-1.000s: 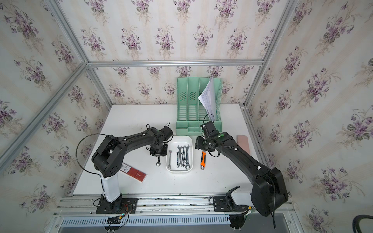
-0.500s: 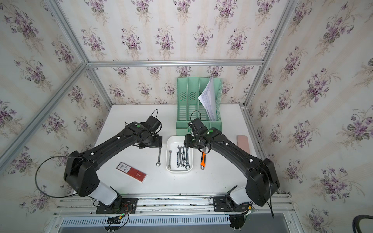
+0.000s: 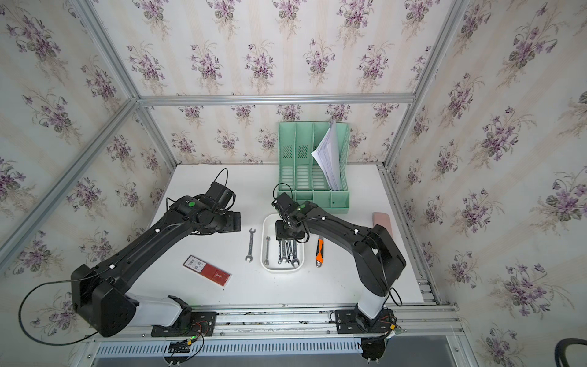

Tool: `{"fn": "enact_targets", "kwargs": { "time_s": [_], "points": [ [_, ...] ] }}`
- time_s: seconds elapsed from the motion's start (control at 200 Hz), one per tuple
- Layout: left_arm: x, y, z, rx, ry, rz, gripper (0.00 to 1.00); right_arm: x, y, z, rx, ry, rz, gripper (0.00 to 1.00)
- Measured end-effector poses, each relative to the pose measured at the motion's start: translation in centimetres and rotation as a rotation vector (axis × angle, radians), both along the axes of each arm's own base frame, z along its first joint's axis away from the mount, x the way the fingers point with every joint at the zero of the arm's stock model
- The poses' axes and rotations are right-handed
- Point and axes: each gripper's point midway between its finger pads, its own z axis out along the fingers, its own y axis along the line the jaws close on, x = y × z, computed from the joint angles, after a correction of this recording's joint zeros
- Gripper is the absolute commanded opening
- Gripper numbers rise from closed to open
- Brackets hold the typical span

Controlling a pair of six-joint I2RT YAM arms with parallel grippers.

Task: Take out the wrench from the storage box
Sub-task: Pick up the wrench from the storage box.

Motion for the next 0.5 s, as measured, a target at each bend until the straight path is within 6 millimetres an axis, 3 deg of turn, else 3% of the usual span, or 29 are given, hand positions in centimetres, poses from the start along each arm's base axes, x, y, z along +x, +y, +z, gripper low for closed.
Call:
{"fn": "enact_targets", "kwargs": {
  "time_s": [0.28,0.499],
  "points": [
    [-0.3,0.6,-0.8,0.01,0.02,0.009,0.94,-0.2,0.7,-3.4,-0.053,0.055,0.015,0.4],
    [-0.4,1.0,-1.0,0.013,0.025,0.017,0.94,-0.3,0.9,-4.7,-0.072,0.076,0.02,0.35]
  ]
}}
